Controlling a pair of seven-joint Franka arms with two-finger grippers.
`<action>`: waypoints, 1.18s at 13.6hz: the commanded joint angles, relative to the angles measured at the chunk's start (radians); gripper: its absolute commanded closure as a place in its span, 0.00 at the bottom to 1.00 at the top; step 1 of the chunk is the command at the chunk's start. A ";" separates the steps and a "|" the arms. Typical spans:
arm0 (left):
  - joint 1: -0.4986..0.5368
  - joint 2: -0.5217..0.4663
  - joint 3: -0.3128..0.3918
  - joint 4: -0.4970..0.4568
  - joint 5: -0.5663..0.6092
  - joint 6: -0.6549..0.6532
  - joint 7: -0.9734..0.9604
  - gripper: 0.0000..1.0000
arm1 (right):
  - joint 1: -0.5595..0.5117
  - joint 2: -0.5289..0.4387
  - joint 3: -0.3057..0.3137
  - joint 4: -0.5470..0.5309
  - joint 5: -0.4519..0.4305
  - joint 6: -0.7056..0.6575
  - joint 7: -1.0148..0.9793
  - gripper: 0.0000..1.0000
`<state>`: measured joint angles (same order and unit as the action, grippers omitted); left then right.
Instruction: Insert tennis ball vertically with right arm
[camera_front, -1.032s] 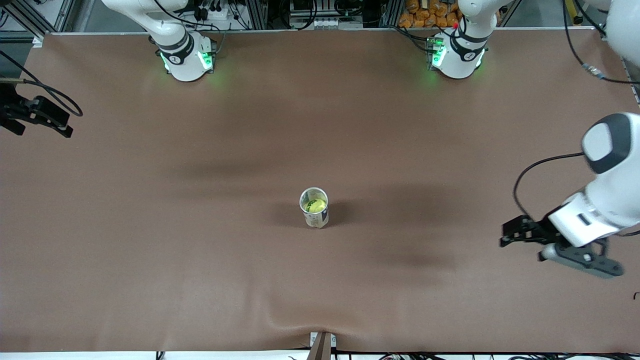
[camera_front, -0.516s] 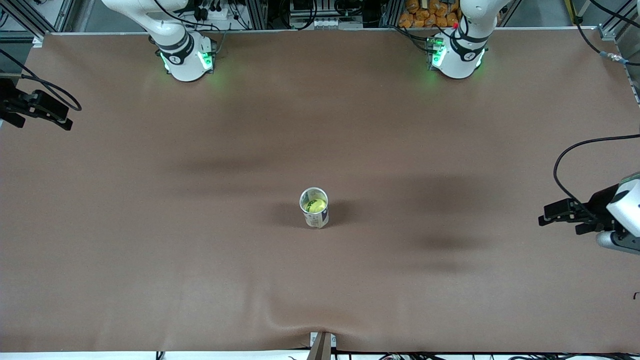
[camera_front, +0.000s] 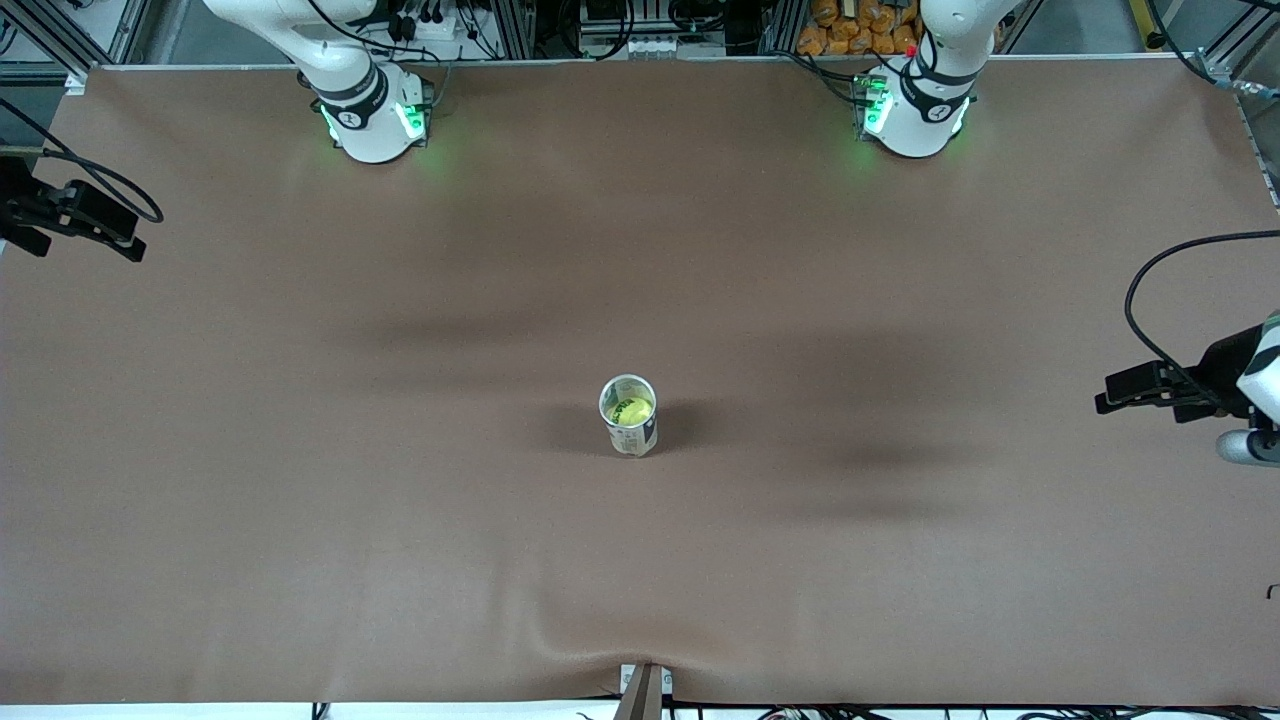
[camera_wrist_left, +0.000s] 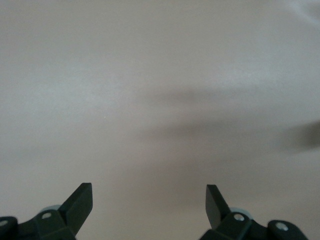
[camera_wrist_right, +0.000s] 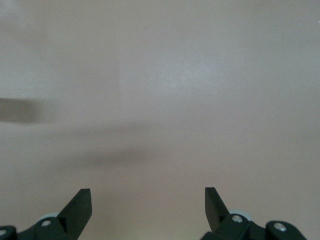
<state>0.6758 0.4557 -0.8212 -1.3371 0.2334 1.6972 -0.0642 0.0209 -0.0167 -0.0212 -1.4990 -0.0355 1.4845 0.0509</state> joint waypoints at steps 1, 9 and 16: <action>0.018 -0.092 0.011 -0.020 0.014 -0.019 -0.103 0.00 | -0.009 -0.006 0.003 0.003 0.012 0.014 -0.008 0.00; -0.212 -0.256 0.283 -0.040 -0.041 -0.090 -0.085 0.00 | -0.013 -0.006 0.006 0.003 0.014 0.013 -0.008 0.00; -0.544 -0.331 0.651 -0.096 -0.161 -0.091 -0.082 0.00 | -0.015 -0.006 0.006 0.003 0.014 0.013 -0.008 0.00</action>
<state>0.1787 0.1582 -0.2229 -1.3967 0.1118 1.6035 -0.1468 0.0198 -0.0167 -0.0222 -1.4989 -0.0354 1.5003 0.0509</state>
